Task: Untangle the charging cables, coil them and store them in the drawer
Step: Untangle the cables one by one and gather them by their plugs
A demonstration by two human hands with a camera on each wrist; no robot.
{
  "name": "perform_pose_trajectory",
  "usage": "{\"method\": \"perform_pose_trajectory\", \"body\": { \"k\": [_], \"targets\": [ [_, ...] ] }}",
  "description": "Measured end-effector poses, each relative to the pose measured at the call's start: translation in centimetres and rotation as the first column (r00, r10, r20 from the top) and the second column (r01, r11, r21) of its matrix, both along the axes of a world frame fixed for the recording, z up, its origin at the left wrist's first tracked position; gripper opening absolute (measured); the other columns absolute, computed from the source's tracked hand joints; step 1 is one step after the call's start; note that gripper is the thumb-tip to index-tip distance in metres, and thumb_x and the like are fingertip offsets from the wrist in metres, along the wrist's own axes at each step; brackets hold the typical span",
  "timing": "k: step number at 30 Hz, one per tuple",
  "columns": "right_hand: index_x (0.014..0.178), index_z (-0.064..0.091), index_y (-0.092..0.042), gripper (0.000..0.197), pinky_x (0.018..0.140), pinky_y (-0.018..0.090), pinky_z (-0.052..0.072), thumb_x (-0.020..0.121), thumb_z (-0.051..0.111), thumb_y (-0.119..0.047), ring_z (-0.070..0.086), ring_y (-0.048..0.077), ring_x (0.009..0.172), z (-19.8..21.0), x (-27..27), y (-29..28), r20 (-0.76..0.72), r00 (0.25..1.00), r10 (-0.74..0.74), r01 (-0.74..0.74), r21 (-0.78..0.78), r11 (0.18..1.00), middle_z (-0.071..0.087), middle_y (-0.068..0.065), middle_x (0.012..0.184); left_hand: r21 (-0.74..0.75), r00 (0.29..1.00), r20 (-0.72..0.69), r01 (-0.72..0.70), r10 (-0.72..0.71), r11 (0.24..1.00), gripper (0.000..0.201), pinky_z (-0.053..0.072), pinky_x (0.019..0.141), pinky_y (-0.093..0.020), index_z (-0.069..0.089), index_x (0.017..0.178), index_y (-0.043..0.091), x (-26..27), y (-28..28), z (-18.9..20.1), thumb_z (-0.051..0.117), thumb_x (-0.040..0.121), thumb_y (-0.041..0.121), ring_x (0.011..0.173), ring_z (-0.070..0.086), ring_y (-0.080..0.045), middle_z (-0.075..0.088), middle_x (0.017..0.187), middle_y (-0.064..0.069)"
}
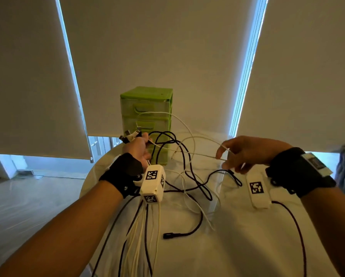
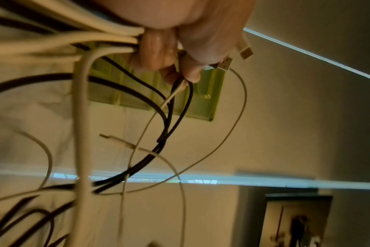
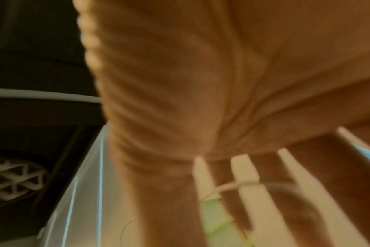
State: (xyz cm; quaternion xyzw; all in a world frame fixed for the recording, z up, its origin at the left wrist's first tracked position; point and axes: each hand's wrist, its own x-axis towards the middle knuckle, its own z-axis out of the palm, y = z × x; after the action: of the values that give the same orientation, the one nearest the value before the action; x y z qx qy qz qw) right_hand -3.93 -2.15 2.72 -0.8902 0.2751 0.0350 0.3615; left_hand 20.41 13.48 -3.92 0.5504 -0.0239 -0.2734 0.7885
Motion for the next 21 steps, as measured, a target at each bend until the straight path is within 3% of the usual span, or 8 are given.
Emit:
{"method": "perform_pose_trajectory", "body": {
  "k": [3, 5, 7, 9, 13, 16, 19, 21],
  "targets": [
    [0.134, 0.048, -0.032, 0.071, 0.083, 0.037, 0.057, 0.071, 0.082, -0.04, 0.071, 0.022, 0.088, 0.6, 0.4, 1.7, -0.019, 0.985, -0.17, 0.163, -0.192, 0.968, 0.063, 0.002, 0.122, 0.025, 0.993, 0.118, -0.016, 0.013, 1.0, 0.021, 0.022, 0.034, -0.019, 0.058, 0.075, 0.016, -1.5, 0.0, 0.8, 0.06, 0.095, 0.024, 0.04, 0.027, -0.007, 0.054, 0.081, -0.002],
    [0.146, 0.03, -0.032, 0.088, 0.1, 0.048, 0.044, 0.074, 0.075, -0.054, 0.057, 0.029, 0.118, 0.6, 1.2, 3.3, 0.102, 0.963, -0.25, 0.263, -0.572, 0.777, 0.044, 0.003, 0.144, 0.018, 0.981, 0.193, -0.035, 0.031, 0.999, 0.02, 0.024, 0.035, -0.018, 0.057, 0.074, 0.018, -3.1, -0.4, 1.6, 0.063, 0.093, 0.024, 0.042, 0.031, -0.008, 0.059, 0.084, -0.002],
    [0.149, 0.017, -0.034, 0.091, 0.11, 0.058, 0.025, 0.078, 0.069, -0.057, 0.032, 0.035, 0.137, 0.3, 2.0, 5.3, 0.212, 0.958, -0.194, 0.285, -0.779, 0.559, 0.03, 0.003, 0.152, -0.01, 0.971, 0.231, -0.051, 0.052, 0.999, 0.017, 0.027, 0.035, -0.015, 0.057, 0.077, 0.019, -4.5, -0.8, 2.3, 0.066, 0.091, 0.025, 0.041, 0.034, -0.006, 0.058, 0.077, 0.001],
    [0.15, 0.014, -0.036, 0.091, 0.113, 0.059, 0.015, 0.08, 0.07, -0.05, 0.022, 0.034, 0.141, 0.7, 2.4, 6.5, 0.366, 0.924, -0.114, 0.364, -0.743, 0.561, 0.027, 0.004, 0.152, -0.016, 0.961, 0.264, -0.077, 0.078, 0.997, 0.015, 0.033, 0.041, -0.017, 0.056, 0.081, 0.019, -5.2, -0.9, 2.9, 0.068, 0.089, 0.025, 0.036, 0.037, 0.0, 0.053, 0.067, 0.004],
    [0.144, 0.039, -0.029, 0.071, 0.112, 0.046, 0.029, 0.083, 0.066, -0.005, 0.03, 0.028, 0.136, 0.9, 2.2, 7.8, 0.591, 0.801, 0.089, 0.406, -0.648, 0.644, 0.033, 0.005, 0.146, -0.059, 0.956, 0.265, -0.113, 0.125, 0.992, 0.016, 0.035, 0.046, -0.018, 0.056, 0.08, 0.019, -4.9, 0.0, 3.2, 0.07, 0.088, 0.022, 0.042, 0.04, -0.002, 0.057, 0.071, 0.003],
    [0.142, 0.043, -0.024, 0.065, 0.108, 0.039, 0.034, 0.085, 0.06, -0.001, 0.031, 0.024, 0.135, -0.1, 3.5, 10.5, 0.466, 0.849, 0.249, 0.236, -0.756, 0.611, 0.031, 0.003, 0.15, -0.032, 0.949, 0.295, -0.102, 0.107, 0.994, 0.014, 0.035, 0.048, -0.022, 0.056, 0.081, 0.021, -5.2, 0.0, 3.3, 0.068, 0.089, 0.023, 0.056, 0.044, -0.008, 0.058, 0.073, 0.005],
    [0.141, 0.039, -0.02, 0.051, 0.101, 0.039, 0.035, 0.093, 0.054, -0.018, 0.039, 0.026, 0.126, -1.3, 5.9, 10.5, 0.169, 0.958, 0.233, 0.077, -0.93, 0.358, 0.04, 0.005, 0.142, -0.031, 0.945, 0.321, -0.055, 0.062, 0.998, 0.015, 0.035, 0.052, -0.023, 0.056, 0.081, 0.023, -5.8, -0.3, 3.4, 0.069, 0.089, 0.024, 0.061, 0.048, -0.006, 0.063, 0.081, 0.003],
    [0.127, 0.055, -0.019, 0.03, 0.095, 0.037, 0.041, 0.097, 0.048, -0.021, 0.052, 0.023, 0.111, -1.5, 6.5, 8.5, 0.099, 0.973, 0.209, 0.029, -0.948, 0.316, 0.058, 0.002, 0.121, -0.03, 0.945, 0.322, -0.05, 0.057, 0.998, 0.015, 0.036, 0.052, -0.022, 0.057, 0.081, 0.023, -5.8, -0.1, 3.5, 0.07, 0.088, 0.023, 0.058, 0.049, -0.003, 0.068, 0.092, -0.002]
  ]
}}
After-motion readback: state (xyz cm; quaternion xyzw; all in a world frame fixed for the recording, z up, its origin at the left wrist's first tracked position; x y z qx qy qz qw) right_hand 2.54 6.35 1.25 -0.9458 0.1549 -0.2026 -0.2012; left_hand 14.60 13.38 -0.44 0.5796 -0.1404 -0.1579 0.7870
